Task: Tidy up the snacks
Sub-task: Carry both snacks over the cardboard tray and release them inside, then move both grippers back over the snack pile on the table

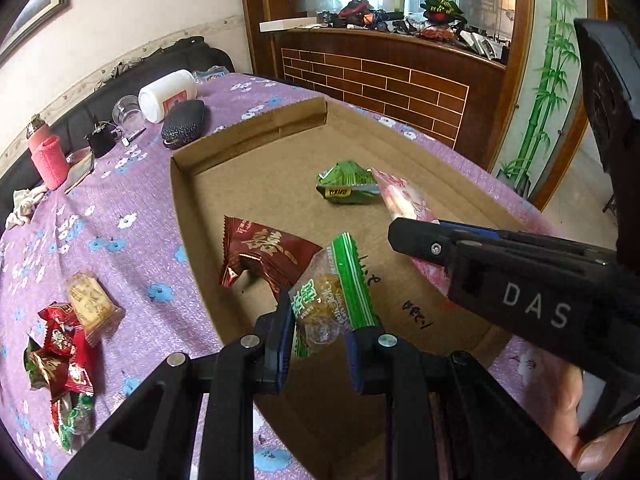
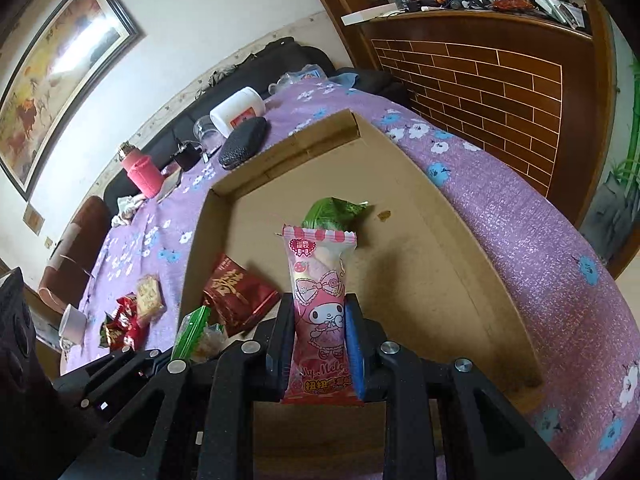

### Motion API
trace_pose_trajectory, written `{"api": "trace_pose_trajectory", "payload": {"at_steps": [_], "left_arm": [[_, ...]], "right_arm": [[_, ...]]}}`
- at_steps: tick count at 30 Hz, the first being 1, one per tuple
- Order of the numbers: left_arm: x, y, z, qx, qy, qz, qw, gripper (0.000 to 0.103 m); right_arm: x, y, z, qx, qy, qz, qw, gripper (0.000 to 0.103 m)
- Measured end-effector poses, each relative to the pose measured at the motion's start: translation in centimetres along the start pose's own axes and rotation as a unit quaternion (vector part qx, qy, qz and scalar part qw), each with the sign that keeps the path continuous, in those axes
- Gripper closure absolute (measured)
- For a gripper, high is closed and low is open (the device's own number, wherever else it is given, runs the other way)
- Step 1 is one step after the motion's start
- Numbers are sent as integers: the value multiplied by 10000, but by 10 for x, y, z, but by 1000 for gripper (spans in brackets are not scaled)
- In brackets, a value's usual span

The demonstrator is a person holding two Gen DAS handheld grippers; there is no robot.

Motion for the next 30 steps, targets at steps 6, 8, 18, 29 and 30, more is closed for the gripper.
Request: {"api": "trace_pose_trajectory", "payload": {"at_steps": [6,8,18,29,30], "left_arm": [[3,-6,8,34,11,-1,10000,81],[4,-8,10,40,15,-10,10000,81],[0,-6,5,-55,8,51,10000,61],[1,-8,-30,-313,47,-6,9995,56],[3,-10,-35,-346,61,-21,9994,55]], "right_arm": [[1,-3,8,26,-58,-31,10000,77],[0,-5,11,45,-69,-16,10000,77],[2,-6,10,-42,-76,-13,10000,75],[-13,-12,-21,-865,232,325,9955,55],[-12,-12,-23,-912,213,314,9951,54]]}}
Point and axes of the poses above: each gripper's, at about its wrist camera, not at the fingertips, and z roughly the way its jaws point, x to its left, y to its top, the point moved 1 cm from there along z, roughly the way its jaws point, and after that the axes turned 12 degrees about -y, right-handed, at the moved point
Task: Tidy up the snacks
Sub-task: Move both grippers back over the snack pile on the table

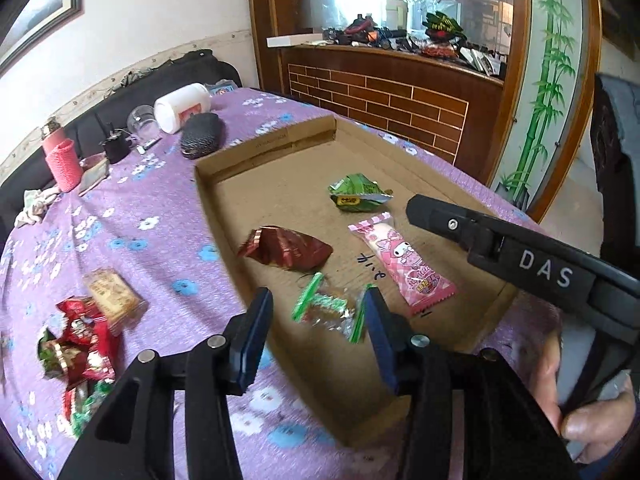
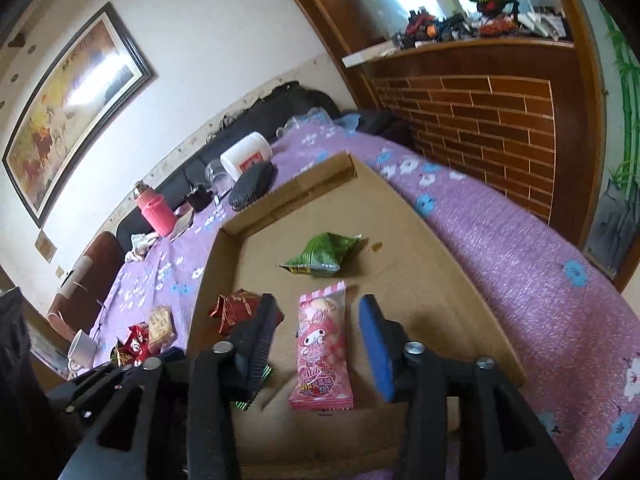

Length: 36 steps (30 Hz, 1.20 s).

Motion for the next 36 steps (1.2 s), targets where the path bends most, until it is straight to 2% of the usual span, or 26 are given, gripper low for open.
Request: {"api": "trace_pose_trajectory", "payload": {"at_steps": [8,14,17,19,22,25,27,29,31,36], "left_arm": [[24,-18,-44,-179,132,-223,9995,53],[59,-43,-78,-283,301,-510,9978,51],[94,-57,-96,-324,478,-801,9951,50],[123,-69,-108,-278,645,-1047,9920,48],[166,-84,-119,-254,918,-1487,9843,48],[199,-97,-114,-42,876,-1902,9778,48],[208,-102,-107,57,711,-2047,9762,48],[210,-104,-98,169,721,-2014,9767,48],[209,-104,-89,243,862,-1921,9773,48],[210,-105,-74,357,930,-1888,9769,53]], "right_arm": [[10,-2,-10,-297,-224,-246,9990,53],[24,-5,-12,-238,-454,-432,9978,53],[43,-9,-24,-140,-86,-490,9987,53],[67,-13,-36,-200,104,-795,9966,52],[100,-22,-44,-110,449,-1241,9912,45],[128,-39,-39,214,816,-1518,9848,45],[143,-51,-30,488,953,-1665,9802,45],[153,-61,-25,678,1067,-1760,9762,45],[158,-66,-22,734,1086,-1841,9741,45],[164,-72,-17,810,1102,-1956,9711,45]]}}
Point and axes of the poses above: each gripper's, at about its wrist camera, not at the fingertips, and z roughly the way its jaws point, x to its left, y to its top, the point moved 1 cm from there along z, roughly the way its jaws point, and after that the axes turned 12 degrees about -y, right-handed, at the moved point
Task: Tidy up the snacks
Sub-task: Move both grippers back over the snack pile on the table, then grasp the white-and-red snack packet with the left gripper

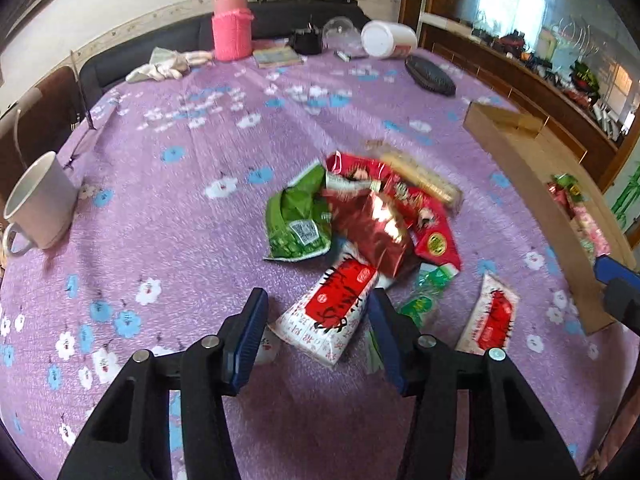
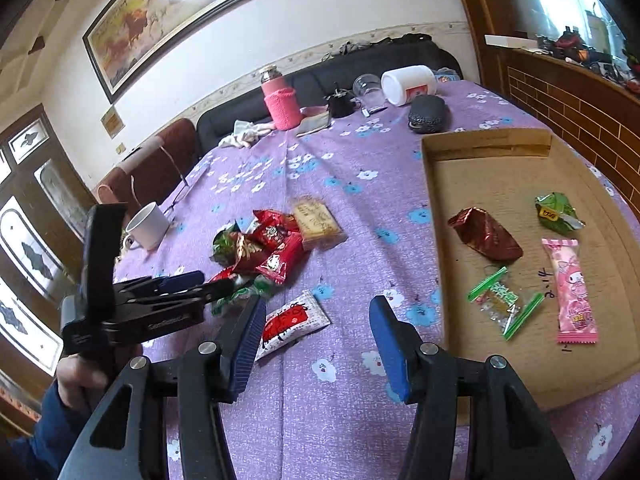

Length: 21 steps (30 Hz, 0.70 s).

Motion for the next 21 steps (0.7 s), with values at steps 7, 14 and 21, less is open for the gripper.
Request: {"api": "trace_pose_trajectory", "payload": {"at_steps": [7,14,21], "left_arm": [[-12,8,11,-61,79,319,9994,62],[-11,5,4,-183,13,303,9994,79],[9,8,-30,-755,-347,-114,9965,80]], "right_arm": [[0,-1,14,223,126,93,9996,45],[21,-2,22,415,247,-153,9987,45],[45,-7,48,1126,128,-316,9930,45]]}}
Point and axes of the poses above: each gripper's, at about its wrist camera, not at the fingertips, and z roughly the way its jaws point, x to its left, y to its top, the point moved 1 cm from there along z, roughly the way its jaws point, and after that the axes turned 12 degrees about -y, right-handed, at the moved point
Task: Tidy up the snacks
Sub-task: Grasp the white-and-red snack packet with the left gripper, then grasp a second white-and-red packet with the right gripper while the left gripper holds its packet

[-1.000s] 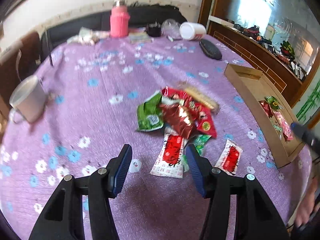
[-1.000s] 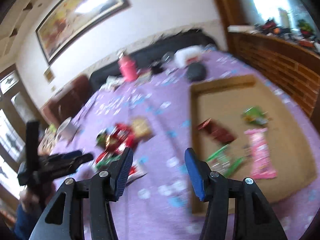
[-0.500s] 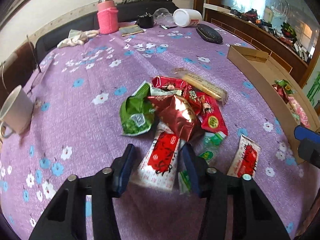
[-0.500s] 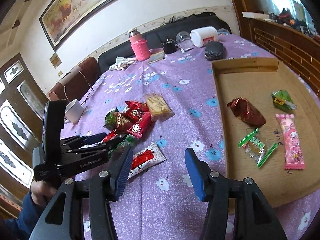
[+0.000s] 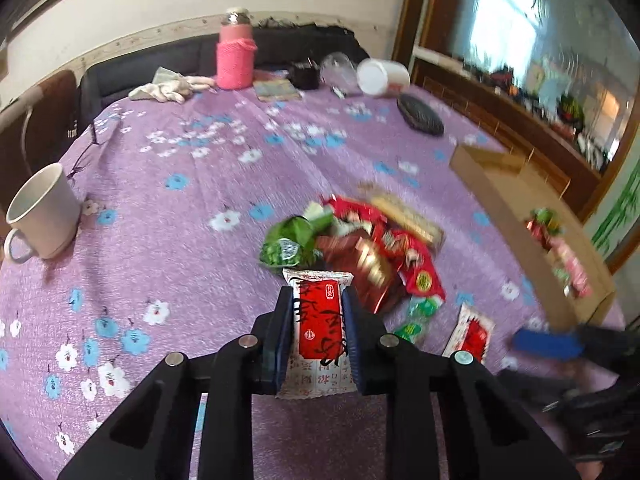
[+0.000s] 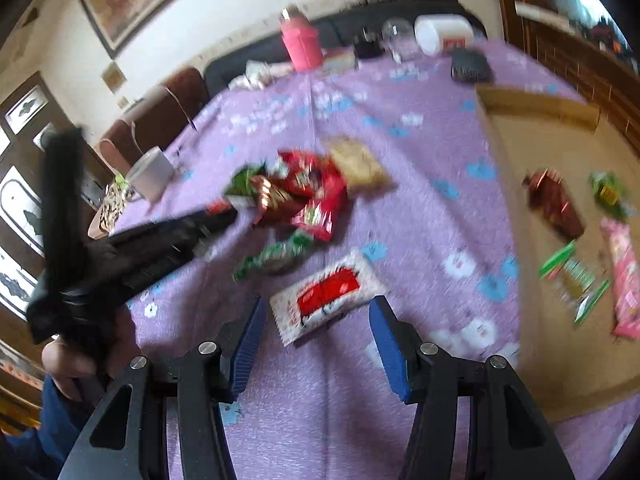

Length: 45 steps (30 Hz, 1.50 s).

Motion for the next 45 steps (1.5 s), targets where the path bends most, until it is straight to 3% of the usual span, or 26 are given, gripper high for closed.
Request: {"api": "trace_pose_trajectory", "payload": {"at_steps": [4,11,16,23,25,28,37,45], "left_arm": [[3,2,-8,-139,-46,-109,9998,80],[9,3,-15,-248,-74,-277,9993,80],[14,3,-12,-223,6,-363,9991,80],[8,3,-12,-210,-16,-258,9994,80],[5,2,-11,-216,11,-198,9996,80],[2,2,-12,-246,36,-135,9996,80],[-14,-3,-7,-224,0,151,9996,80],[-25,-5,-5,-249,83,383,9989,80]], "right_arm": [[5,-2,15,288,-150,41,9995,45],[16,24,36,245,-808,-223,9962,45],[40,27,47,102,-1396,-1094,9841,45],[30,7,33,-64,-1347,-1160,9841,46],[27,7,30,-150,-1379,-1089,9843,70],[23,10,29,-167,-1256,-936,9875,73],[2,17,3,-1083,-754,-119,9912,74],[-15,20,9,-968,-197,296,9947,74]]}}
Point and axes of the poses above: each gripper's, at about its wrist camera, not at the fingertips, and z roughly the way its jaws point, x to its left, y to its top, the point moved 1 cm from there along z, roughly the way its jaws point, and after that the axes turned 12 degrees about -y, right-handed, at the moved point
